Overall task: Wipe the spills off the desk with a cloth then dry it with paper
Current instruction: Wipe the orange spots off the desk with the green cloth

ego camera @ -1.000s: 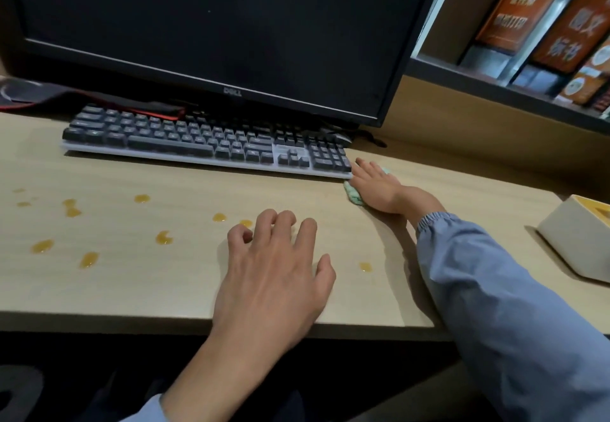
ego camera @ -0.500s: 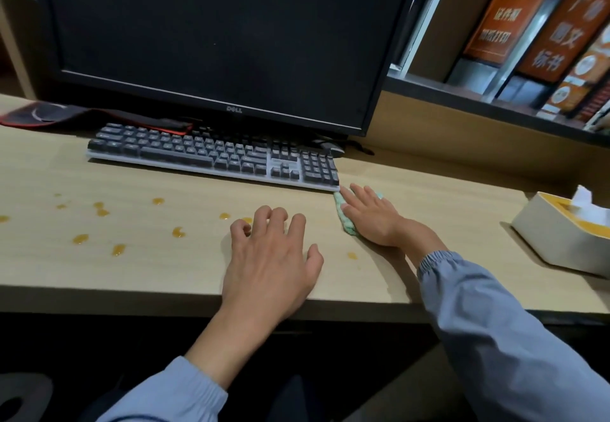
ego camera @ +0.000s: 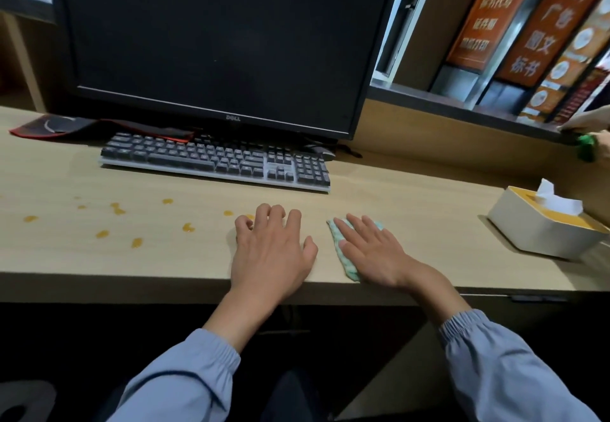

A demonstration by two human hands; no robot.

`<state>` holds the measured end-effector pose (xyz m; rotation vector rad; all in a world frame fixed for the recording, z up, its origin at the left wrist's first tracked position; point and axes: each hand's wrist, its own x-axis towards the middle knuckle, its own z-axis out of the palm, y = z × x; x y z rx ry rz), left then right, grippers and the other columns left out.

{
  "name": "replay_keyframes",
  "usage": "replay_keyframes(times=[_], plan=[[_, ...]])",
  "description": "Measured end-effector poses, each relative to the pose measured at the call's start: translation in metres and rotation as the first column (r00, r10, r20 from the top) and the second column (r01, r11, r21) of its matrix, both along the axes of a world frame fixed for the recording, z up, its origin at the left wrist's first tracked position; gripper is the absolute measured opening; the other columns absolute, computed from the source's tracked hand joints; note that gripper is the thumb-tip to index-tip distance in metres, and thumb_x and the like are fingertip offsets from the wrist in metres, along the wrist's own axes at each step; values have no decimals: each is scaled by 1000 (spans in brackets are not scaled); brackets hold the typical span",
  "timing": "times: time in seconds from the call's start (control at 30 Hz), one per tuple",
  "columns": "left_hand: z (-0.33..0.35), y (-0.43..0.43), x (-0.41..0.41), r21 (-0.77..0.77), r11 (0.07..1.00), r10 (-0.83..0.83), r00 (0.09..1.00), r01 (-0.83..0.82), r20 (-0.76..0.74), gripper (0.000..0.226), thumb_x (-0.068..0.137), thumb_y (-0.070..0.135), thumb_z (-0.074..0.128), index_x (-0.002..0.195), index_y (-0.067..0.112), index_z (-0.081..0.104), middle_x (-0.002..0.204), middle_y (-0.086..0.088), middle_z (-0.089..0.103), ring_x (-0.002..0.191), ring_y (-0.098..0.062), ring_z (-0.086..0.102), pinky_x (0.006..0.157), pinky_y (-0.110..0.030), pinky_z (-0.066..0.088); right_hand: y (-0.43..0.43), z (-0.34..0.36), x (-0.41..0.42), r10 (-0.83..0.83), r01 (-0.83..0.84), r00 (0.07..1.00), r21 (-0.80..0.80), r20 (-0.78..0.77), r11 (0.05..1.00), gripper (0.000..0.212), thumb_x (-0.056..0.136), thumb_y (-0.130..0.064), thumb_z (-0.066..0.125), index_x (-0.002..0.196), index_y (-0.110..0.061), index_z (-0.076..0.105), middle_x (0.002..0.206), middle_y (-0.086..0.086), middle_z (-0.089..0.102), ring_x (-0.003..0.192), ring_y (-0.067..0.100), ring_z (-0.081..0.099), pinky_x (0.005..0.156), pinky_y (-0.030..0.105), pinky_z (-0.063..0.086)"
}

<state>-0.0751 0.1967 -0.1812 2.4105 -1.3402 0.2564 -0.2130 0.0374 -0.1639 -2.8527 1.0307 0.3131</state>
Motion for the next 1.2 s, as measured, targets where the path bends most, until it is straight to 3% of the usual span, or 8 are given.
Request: replay_keyframes(times=[0.63,0.87,1.07,1.2], plan=[[-8,-3,3,-96,995,13,999,-9,41,43,100,46,36,130,21,54,121,-4,56,116,-26,47,96,-49,37,-32,2,106,-64,64,996,0,54,998,59,106,-50,11,161,-38,-5,171,-1,-8,156,24,-11,123,55,-4],[-7,0,5,-139,990,15,999,-11,32,39,95,37,35,124,21,56,117,-2,58,113,-26,49,91,-47,37,-15,4,93,-21,21,997,-6,74,1000,58,107,-49,11,161,-37,-5,171,0,-9,156,25,-12,124,54,-3],[-7,5,4,-185,983,-12,1000,17,29,37,96,33,40,127,22,56,123,-1,59,119,-24,50,97,-46,35,25,3,52,39,-39,998,-3,54,999,57,107,-49,10,160,-39,-8,170,-3,-13,156,23,-15,124,50,-4],[-9,14,9,-313,948,-67,997,52,-39,33,91,23,47,120,21,62,119,3,62,120,-22,51,96,-44,34,50,-1,28,56,-56,996,-5,68,998,56,107,-49,10,160,-42,-7,170,-7,-12,155,19,-16,124,46,-5]])
